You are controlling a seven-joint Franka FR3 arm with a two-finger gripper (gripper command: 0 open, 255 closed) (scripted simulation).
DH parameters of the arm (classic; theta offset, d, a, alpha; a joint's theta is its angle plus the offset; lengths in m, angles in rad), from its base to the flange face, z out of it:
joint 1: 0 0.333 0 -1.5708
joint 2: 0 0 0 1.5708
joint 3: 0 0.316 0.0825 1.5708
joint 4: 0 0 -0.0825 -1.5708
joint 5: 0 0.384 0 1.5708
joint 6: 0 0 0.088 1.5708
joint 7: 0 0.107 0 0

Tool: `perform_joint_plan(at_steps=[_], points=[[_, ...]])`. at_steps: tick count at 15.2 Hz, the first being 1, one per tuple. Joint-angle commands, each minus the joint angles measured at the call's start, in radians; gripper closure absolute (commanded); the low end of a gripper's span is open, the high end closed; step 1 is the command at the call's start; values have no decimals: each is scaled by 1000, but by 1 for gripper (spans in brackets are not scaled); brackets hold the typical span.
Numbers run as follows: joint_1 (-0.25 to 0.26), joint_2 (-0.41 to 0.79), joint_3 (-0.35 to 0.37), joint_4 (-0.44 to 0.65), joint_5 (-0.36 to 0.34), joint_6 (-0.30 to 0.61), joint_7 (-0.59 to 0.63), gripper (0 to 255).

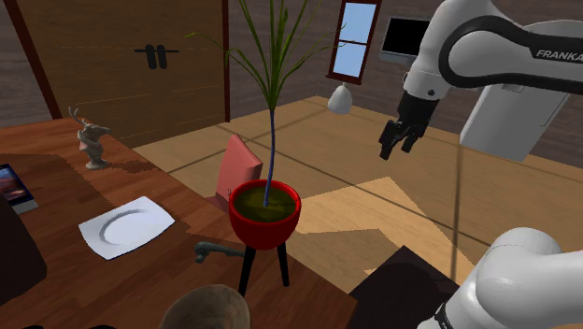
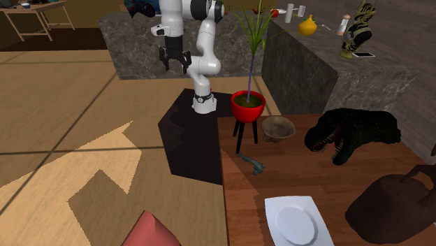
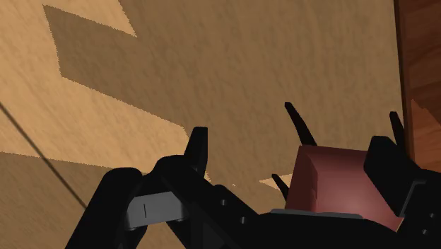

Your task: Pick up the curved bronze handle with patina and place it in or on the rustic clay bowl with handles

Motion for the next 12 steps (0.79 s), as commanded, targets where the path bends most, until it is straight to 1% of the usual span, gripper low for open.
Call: perform_joint_plan(at_steps=[1,6,12], points=[[0,0,0,0,0,0,0,0],[58,153,3,12,32,124,-66,0],[126,346,15,59,75,250,-152,0]])
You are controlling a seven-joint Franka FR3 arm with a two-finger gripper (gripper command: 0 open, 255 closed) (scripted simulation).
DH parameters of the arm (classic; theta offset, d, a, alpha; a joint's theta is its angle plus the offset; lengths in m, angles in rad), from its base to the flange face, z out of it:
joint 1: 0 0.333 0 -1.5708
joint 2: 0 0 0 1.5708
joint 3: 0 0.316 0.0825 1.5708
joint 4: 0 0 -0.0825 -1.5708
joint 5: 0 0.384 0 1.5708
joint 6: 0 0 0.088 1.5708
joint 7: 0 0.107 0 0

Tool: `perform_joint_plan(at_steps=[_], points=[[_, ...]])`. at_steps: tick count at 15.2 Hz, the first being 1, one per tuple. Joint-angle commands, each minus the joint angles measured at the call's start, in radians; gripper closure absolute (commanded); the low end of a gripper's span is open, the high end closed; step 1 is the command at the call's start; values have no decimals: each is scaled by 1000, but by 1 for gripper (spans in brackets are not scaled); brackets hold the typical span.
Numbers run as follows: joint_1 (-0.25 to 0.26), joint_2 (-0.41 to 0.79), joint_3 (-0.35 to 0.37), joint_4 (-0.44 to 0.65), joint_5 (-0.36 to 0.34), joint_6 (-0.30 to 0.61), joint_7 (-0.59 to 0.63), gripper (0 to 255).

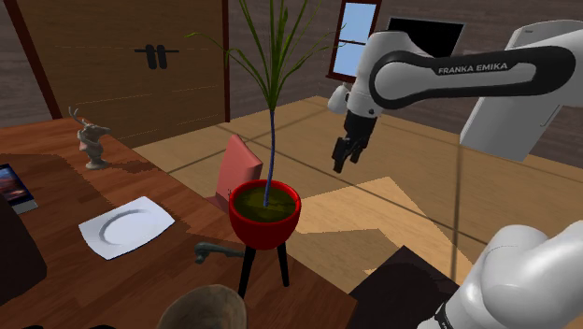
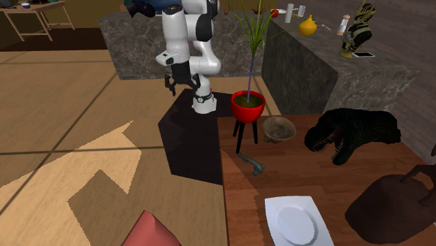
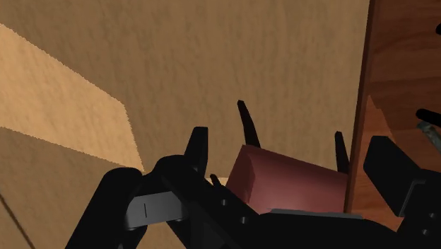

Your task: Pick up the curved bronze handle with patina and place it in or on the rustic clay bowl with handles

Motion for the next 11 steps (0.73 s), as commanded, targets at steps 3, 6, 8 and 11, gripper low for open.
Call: perform_joint_plan(at_steps=[3,6,8,11], points=[[42,122,10,38,29,70,-63,0],[72,219,23,80,52,115,-108,0],[90,282,33,111,66,140,-138,0],[116,376,51,163,85,171,-182,0]])
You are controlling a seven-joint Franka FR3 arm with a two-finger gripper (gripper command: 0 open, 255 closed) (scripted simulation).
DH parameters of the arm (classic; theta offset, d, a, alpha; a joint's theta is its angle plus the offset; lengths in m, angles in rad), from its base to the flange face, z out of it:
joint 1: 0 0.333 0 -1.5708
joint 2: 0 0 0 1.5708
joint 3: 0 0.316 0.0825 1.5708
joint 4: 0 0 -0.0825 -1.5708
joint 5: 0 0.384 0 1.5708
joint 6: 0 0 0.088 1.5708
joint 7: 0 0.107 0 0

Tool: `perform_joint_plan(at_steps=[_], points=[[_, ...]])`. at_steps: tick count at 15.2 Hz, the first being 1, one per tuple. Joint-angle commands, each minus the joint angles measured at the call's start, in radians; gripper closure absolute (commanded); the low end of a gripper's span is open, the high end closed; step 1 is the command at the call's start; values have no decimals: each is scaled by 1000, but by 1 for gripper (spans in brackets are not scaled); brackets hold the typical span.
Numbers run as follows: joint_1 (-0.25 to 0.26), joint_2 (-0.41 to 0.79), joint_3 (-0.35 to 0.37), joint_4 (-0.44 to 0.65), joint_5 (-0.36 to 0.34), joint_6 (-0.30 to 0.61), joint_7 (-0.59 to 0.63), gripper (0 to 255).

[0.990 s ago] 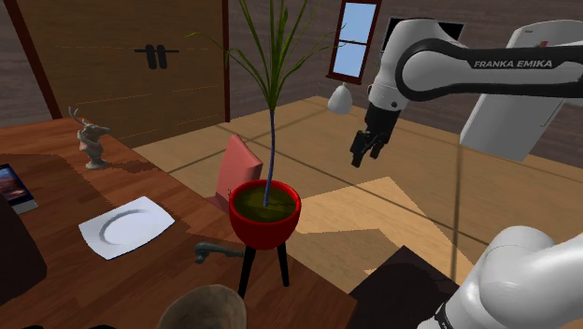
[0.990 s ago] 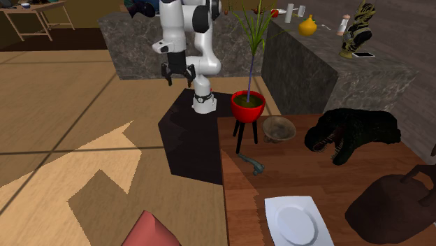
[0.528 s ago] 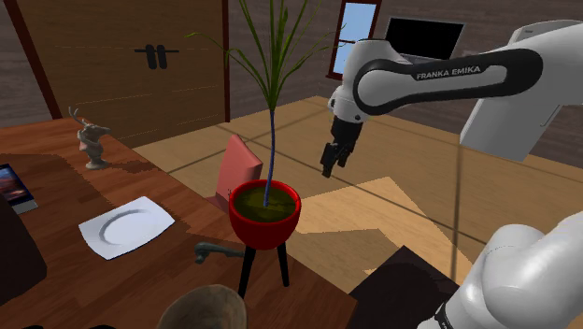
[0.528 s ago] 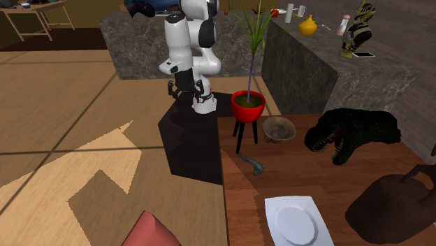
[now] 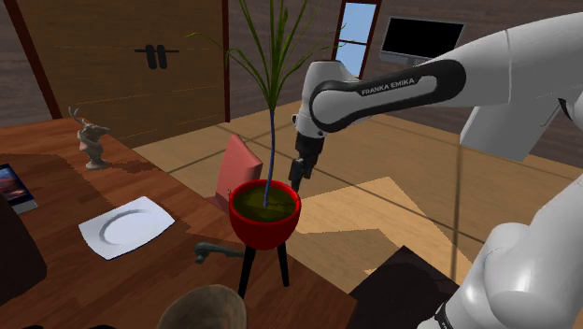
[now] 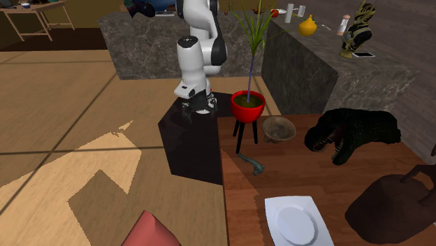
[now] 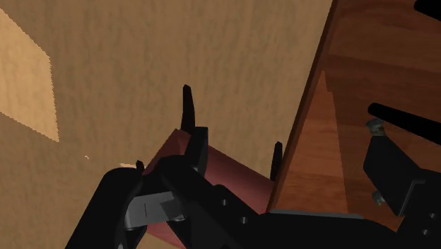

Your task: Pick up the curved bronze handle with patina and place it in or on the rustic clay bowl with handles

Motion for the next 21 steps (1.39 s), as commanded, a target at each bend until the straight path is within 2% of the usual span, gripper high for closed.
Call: perform_joint_plan(at_steps=[1,10,19,21], points=[[17,64,13,35,12,23,-30,0],[86,333,84,223,42,73,-142,0],[162,588,159,445,27,74,-230,0],[168,604,162,450,26,85,-233,0]])
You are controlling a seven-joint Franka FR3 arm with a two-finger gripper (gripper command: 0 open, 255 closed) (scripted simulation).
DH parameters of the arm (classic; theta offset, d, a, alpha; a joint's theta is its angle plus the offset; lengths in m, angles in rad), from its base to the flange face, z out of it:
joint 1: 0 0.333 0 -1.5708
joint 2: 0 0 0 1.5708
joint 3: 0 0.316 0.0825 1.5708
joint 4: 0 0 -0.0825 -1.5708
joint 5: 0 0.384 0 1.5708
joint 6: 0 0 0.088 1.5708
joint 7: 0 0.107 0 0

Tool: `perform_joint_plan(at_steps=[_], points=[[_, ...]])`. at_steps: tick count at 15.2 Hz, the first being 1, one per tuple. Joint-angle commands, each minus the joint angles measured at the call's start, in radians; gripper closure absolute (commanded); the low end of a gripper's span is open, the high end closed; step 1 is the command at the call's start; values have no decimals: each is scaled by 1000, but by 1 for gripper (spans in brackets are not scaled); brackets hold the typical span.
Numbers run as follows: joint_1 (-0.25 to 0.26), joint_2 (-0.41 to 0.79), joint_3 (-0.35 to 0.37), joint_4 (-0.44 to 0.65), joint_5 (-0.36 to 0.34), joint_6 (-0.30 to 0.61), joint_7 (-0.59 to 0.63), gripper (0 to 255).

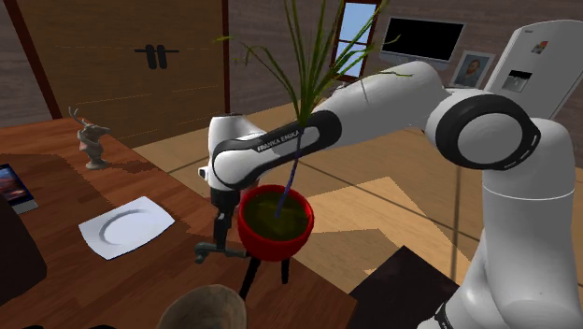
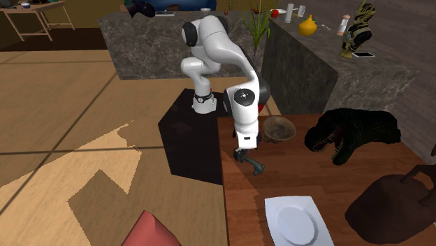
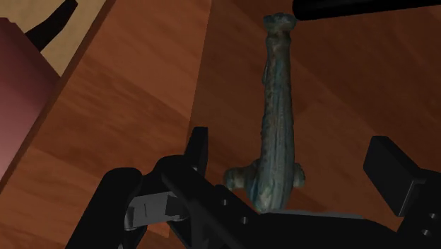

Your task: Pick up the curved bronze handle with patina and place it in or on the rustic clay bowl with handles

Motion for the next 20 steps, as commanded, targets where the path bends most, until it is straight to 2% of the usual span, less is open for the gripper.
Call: perform_joint_plan(at_steps=[1,6,14,15,20], points=[[6,24,3,7,-3,16,-2,0],[15,59,3,-18,-5,77,-1,0],[15,59,3,-18,-5,77,-1,0],[15,59,3,-18,-5,77,-1,255],[15,59,3,-18,-5,77,-1,255]])
